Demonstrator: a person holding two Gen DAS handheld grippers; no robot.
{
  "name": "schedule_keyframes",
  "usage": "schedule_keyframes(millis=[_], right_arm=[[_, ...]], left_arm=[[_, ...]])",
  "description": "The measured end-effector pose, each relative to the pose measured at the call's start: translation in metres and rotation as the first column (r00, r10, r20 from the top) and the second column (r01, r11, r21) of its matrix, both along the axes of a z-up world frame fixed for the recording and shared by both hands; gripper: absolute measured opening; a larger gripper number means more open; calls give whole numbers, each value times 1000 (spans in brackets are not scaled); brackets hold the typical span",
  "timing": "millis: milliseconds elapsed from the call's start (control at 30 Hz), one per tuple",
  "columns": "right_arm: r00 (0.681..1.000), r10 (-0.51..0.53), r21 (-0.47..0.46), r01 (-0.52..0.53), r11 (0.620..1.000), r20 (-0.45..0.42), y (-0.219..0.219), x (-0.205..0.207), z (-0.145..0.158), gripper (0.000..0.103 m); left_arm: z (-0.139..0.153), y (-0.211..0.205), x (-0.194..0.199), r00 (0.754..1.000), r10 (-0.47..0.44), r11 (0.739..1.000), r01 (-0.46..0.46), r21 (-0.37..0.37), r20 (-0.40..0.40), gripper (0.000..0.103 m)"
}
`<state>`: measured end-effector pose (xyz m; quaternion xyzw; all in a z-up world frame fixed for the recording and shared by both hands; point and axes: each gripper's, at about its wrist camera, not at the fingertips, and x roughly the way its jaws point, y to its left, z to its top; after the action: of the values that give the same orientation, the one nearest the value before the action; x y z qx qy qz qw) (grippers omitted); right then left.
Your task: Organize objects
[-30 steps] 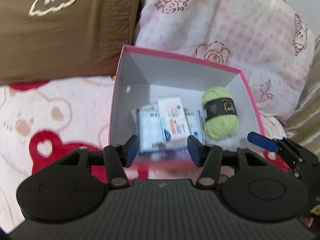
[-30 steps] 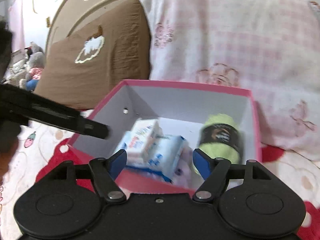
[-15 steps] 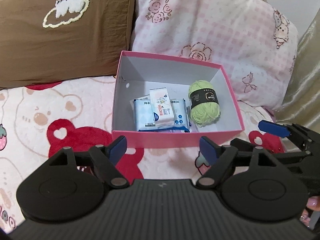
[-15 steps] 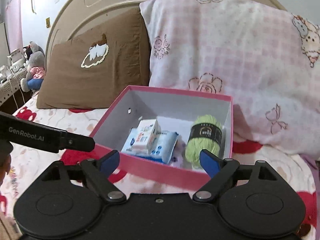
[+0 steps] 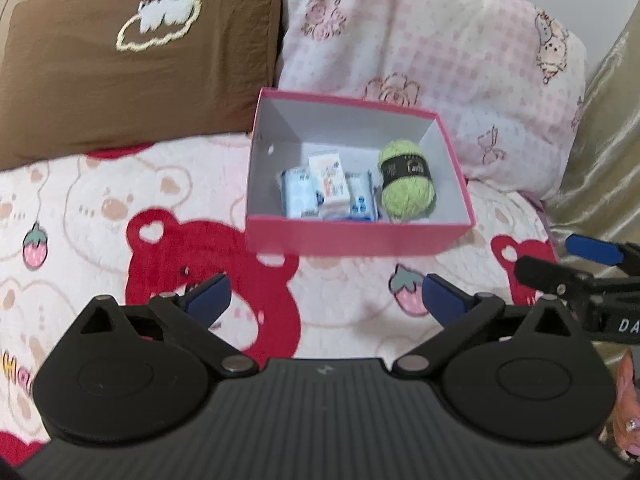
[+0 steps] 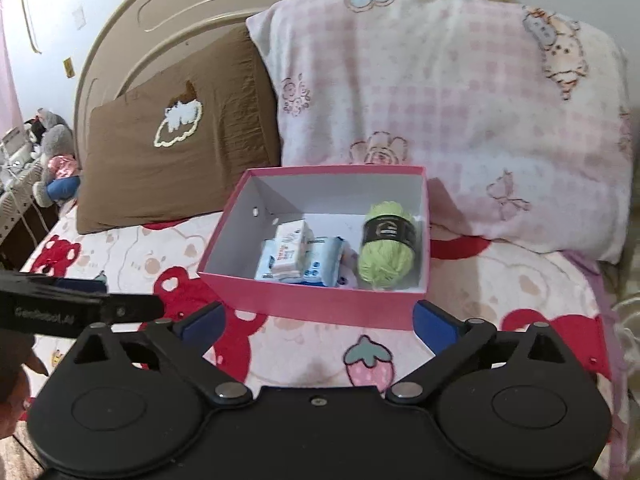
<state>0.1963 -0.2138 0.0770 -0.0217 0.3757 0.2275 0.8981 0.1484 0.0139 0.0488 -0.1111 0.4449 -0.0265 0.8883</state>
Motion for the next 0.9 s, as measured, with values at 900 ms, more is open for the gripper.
schedule_keyframes(millis=[900], right_arm=[[983, -127, -85, 116, 990, -135, -13, -30, -19, 102]], left_arm=[[-30, -1, -32, 990, 29, 997, -19, 70, -138, 103]])
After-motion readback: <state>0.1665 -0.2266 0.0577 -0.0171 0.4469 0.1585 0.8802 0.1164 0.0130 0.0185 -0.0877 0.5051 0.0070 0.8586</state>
